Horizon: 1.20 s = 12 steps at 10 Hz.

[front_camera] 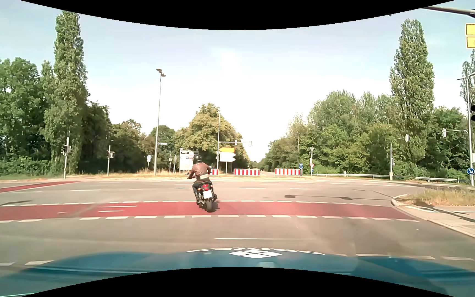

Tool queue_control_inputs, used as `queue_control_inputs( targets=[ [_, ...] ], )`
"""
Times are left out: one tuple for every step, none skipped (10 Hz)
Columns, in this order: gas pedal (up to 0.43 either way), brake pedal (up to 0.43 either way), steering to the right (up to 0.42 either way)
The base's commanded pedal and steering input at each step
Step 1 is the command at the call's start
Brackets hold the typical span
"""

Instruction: Follow the waypoints while adhering to traffic rules and regulations

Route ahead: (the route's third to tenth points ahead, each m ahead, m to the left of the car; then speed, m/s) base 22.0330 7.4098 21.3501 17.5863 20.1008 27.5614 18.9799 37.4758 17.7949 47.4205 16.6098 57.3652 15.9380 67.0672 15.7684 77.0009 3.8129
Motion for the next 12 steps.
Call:
queue_control_inputs(
  targets=[
    [0.441,0.0,-0.006],
    [0.441,0.0,-0.013],
    [0.441,0.0,-0.027],
    [0.441,0.0,-0.041],
    [0.441,0.0,-0.061],
    [0.441,0.0,-0.076],
    [0.441,0.0,-0.099],
    [0.441,0.0,-0.12],
    [0.441,0.0,-0.147],
    [0.429,0.0,-0.168],
    [0.421,0.0,-0.195],
    [0.409,0.0,-0.219]
  ],
)
